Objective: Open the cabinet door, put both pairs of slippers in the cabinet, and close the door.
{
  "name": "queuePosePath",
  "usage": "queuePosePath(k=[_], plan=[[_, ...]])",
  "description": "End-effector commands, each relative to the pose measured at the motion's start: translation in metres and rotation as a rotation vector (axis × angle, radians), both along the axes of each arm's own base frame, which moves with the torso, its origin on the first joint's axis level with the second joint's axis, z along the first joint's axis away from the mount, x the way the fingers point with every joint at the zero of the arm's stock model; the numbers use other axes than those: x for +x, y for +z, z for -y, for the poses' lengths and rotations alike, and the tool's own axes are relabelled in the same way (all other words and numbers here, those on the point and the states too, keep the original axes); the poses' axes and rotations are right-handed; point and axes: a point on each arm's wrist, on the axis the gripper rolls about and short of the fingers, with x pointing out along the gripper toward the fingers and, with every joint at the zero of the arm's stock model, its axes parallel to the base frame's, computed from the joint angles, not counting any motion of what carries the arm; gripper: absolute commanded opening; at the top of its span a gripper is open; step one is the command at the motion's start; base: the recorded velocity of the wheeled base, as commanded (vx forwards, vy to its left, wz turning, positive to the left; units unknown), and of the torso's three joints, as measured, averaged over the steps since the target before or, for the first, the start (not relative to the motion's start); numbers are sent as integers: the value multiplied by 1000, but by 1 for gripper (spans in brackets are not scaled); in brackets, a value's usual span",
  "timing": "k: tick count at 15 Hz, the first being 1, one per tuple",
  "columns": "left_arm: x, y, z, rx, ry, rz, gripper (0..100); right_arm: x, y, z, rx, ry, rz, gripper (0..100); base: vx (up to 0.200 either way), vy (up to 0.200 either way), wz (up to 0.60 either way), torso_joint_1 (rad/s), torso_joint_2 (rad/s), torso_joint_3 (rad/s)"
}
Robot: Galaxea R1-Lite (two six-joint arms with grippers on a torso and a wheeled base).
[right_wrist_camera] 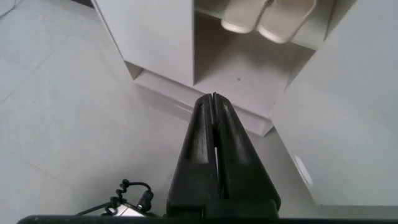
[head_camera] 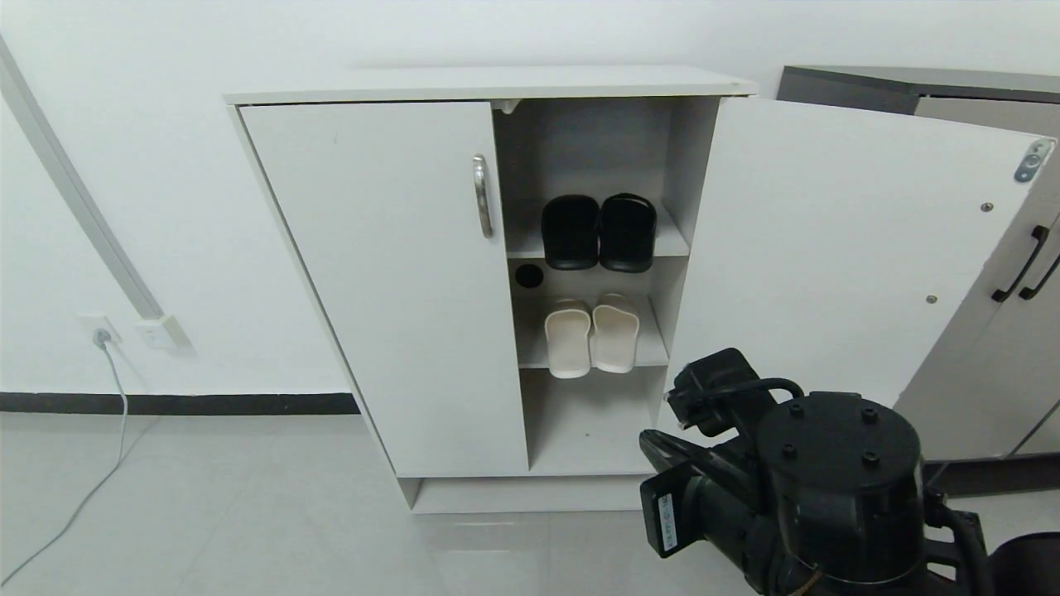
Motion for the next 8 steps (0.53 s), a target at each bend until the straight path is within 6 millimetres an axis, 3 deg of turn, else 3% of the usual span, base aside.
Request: queuePosePath(k=[1, 8], plan=[[0, 0, 0, 0, 0, 1, 0, 1, -2, 0, -8, -7, -3, 0, 0, 0, 0, 0, 0, 0], [0, 0, 0, 0, 0, 1, 0, 2, 0, 3, -8, -9, 9, 0, 0, 0, 0, 0, -24, -28]])
